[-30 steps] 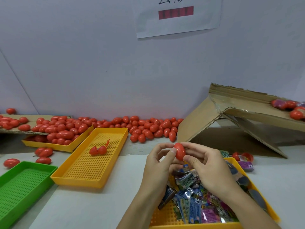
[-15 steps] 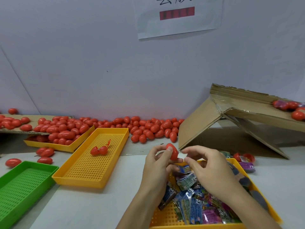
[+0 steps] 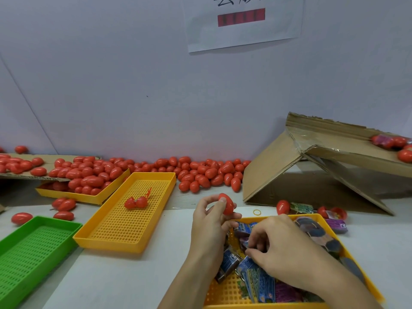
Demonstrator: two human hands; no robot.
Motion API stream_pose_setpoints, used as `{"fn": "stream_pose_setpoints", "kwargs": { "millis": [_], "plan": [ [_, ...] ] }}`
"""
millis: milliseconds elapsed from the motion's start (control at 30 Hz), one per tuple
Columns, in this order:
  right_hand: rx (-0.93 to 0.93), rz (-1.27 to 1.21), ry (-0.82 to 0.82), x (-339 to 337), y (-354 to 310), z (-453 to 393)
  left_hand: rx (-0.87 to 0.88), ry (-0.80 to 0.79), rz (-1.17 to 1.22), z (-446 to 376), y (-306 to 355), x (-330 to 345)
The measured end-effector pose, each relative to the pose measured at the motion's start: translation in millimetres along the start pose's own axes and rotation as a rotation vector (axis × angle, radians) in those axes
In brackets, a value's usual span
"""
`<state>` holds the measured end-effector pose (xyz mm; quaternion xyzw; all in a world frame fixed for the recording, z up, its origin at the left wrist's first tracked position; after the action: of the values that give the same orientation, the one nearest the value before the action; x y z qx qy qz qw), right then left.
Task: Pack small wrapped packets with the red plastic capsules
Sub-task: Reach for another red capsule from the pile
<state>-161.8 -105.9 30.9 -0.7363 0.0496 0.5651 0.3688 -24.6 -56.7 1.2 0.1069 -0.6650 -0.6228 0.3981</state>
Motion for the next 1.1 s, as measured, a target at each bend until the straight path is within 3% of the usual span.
{"fn": "stream_pose_setpoints", "kwargs": {
  "millis": [233, 467, 600, 867, 967, 1100],
  "plan": [
    [0.013, -0.077, 0.015, -6, 7, -1, -0.010, 0.009, -0.011, 0, -1, -1],
    [0.059, -0.107, -0.144, -6, 11, 3, -0.019, 0.021, -0.050, 1, -2, -1],
    [0.096, -0.166, -0.029, -20, 16, 3, -0.025, 0.009, -0.057, 2, -2, -1],
    [0.159, -0.613, 0.523, -48, 38, 5, -0.030, -0.119, -0.015, 9, 5, 12],
    [0.185, -0.705, 0.490, -40, 40, 1, -0.048, -0.181, -0.017, 13, 5, 17],
    [0.135, -0.639, 0.425, -35, 36, -1, -0.027, -0.191, -0.034, 14, 7, 16]
  ]
}}
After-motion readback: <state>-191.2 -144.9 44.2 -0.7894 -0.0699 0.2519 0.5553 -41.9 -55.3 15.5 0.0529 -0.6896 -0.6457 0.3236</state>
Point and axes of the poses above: each hand's wrist, its own z-axis away from the middle knuckle, its own x-axis out of the palm, y = z × x, the point moved 7 cm from there along -z, towards the middle knuckle, and after that the axes turned 2 degrees about -x, right-handed, at the moved point
